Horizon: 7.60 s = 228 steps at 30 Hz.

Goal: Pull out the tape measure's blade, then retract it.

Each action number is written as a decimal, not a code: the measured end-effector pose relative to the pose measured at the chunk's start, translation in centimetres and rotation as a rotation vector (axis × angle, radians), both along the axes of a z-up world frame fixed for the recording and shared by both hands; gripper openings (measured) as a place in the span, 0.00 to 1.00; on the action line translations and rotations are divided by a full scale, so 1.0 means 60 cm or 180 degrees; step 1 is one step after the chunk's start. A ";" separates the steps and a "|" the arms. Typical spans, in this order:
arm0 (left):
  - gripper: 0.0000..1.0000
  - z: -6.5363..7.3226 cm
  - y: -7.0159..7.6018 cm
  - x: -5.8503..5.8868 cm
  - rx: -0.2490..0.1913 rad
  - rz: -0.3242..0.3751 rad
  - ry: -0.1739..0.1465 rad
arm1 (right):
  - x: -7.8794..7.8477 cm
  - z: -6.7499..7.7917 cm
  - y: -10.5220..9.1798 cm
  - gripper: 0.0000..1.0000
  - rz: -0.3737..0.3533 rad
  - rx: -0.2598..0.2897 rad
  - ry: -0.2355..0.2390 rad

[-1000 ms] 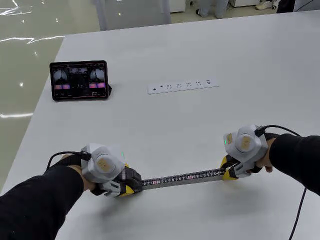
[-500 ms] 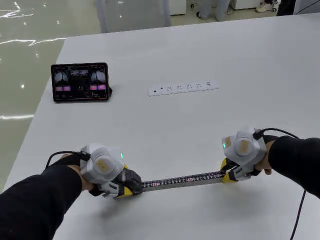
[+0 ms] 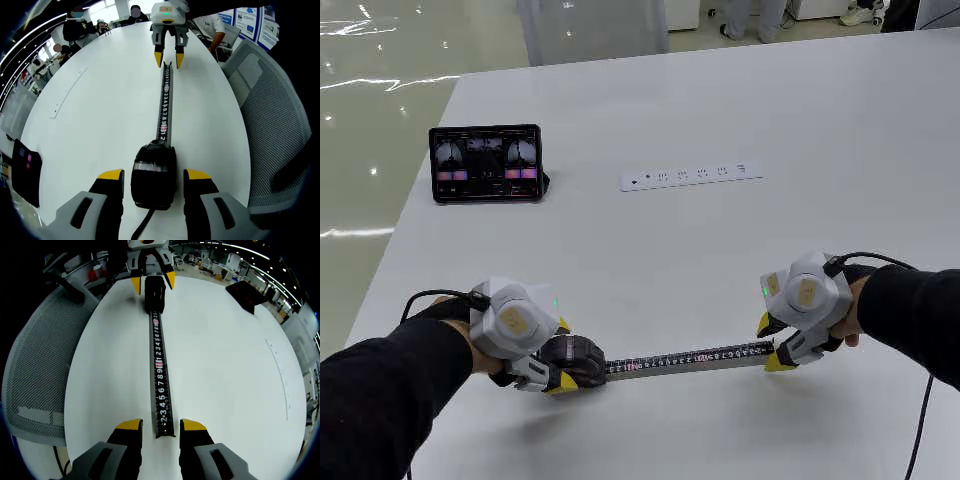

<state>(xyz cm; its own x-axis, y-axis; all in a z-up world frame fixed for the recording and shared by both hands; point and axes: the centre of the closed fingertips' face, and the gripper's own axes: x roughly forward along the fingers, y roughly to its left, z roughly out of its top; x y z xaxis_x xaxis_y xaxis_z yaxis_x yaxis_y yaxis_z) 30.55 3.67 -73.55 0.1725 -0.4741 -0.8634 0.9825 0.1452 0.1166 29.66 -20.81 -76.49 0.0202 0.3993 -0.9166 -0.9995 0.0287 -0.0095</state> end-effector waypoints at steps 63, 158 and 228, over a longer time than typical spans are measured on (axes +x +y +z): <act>0.99 0.083 0.095 -0.006 -0.1089 0.1652 -0.0053 | -0.005 0.066 -0.077 0.98 -0.1389 0.0884 -0.0218; 0.99 0.067 0.169 -0.109 -0.1380 0.2374 -0.0415 | -0.143 0.085 -0.228 0.99 -0.2440 0.1228 -0.0658; 0.99 0.056 0.016 -0.024 -0.1502 0.2686 -0.0432 | -0.019 0.094 -0.126 0.99 -0.1066 0.0499 -0.0337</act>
<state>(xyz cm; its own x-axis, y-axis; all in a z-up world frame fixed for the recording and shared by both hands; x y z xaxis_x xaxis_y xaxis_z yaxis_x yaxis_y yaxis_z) 29.08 4.63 -70.18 0.6978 -0.4410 -0.5644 0.5168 0.8556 -0.0296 28.49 -28.40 -70.83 0.2647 0.4896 -0.8308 -0.9283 0.3628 -0.0819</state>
